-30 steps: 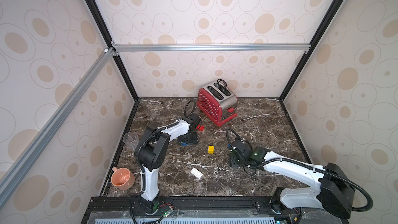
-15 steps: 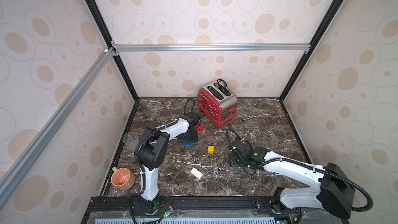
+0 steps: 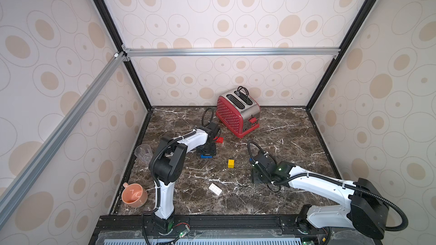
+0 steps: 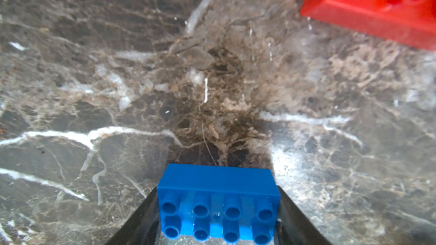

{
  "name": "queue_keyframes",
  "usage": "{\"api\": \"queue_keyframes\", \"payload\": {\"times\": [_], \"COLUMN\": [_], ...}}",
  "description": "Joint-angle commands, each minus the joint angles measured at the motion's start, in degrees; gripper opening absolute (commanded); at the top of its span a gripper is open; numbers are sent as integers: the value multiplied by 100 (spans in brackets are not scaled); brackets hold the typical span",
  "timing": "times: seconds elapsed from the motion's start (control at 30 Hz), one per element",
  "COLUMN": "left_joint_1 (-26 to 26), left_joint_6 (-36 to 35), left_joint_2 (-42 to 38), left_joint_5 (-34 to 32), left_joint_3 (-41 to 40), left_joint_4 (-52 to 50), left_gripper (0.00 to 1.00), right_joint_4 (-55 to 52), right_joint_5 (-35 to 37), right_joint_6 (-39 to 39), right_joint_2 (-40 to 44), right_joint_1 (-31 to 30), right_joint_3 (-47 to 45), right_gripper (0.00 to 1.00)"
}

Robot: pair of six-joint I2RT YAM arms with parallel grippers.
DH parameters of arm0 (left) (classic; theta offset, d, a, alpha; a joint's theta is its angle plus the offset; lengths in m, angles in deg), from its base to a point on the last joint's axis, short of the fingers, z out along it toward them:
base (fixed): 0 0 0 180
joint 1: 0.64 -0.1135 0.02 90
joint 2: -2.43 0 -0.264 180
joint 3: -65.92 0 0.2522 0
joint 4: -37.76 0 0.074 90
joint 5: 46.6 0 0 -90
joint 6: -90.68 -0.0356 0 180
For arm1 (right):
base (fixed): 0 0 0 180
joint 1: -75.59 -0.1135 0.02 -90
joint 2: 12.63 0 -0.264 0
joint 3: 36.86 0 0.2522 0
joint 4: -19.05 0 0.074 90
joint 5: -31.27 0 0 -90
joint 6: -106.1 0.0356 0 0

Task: Assemble a carrot with lego
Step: Pick up the lego brick from the center of the board, then assemble the lego brick with the lego brick.

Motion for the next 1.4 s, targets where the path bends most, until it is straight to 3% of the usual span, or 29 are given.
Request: {"api": "queue_keyframes", "payload": {"times": [0.0,0.13,0.4,0.73,1.0,1.37], "left_joint_1": [-34,170,1061,1747,1873,2003], "left_joint_6": [71,259,1066,1379,1380,1135], "left_joint_2": [-186,-536,-1084,-712,-445,20], "left_joint_5": [-127,-90,102,458,484,591], "left_joint_3": [54,12,130,707,1004,1385], "left_joint_4": [-182,-365,-640,-830,-995,-1236], "left_gripper": [57,56,55,55,54,53], "right_joint_4": [-78,-50,249,1100,1547,1651], "right_joint_5": [73,60,-132,-1022,-1571,-1802], "right_joint_6": [104,102,156,208,223,157], "right_joint_2": [81,75,26,654,1414,1534], "right_joint_1": [-19,-10,89,713,992,1155], "right_joint_3": [-82,-79,-230,-965,-1586,-1777], "right_gripper": [64,64,64,65,74,81]}}
